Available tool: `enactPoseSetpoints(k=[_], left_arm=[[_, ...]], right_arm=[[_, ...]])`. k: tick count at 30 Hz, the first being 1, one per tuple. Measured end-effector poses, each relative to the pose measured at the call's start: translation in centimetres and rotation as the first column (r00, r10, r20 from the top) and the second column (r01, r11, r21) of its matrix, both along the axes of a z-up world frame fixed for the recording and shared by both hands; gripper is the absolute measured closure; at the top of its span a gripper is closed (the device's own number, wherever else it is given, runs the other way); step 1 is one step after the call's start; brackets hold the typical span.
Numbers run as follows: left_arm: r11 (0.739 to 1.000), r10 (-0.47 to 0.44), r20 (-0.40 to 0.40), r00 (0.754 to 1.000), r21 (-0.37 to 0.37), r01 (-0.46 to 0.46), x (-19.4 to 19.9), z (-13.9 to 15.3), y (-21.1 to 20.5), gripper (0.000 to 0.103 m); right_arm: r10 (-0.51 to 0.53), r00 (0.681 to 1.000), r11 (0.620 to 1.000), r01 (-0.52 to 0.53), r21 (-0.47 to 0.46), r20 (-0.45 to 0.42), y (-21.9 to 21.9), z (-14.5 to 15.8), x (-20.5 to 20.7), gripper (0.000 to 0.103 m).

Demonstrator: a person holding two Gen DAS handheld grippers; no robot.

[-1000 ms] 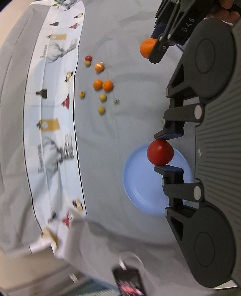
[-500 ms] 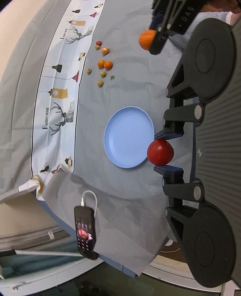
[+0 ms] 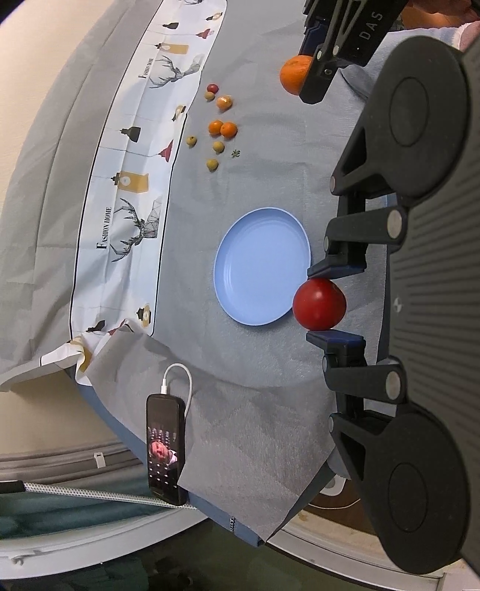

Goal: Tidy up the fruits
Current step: 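Carry both fruits to the blue plate and open both tools to release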

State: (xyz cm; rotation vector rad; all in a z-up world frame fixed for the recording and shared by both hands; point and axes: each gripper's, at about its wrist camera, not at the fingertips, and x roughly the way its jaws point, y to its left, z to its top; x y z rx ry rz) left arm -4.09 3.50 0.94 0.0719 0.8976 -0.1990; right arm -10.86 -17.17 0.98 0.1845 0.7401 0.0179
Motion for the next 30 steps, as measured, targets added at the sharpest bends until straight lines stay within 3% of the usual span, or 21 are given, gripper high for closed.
enactPoseSetpoints(k=[30], left_arm=[[1.000, 0.007, -0.036, 0.999, -0.015, -0.008, 3.1, -1.4, 0.4, 0.071]], right_arm=[[0.026, 0.998, 0.999, -0.029, -0.034, -0.065, 0.9, -1.5, 2.4, 0.065]])
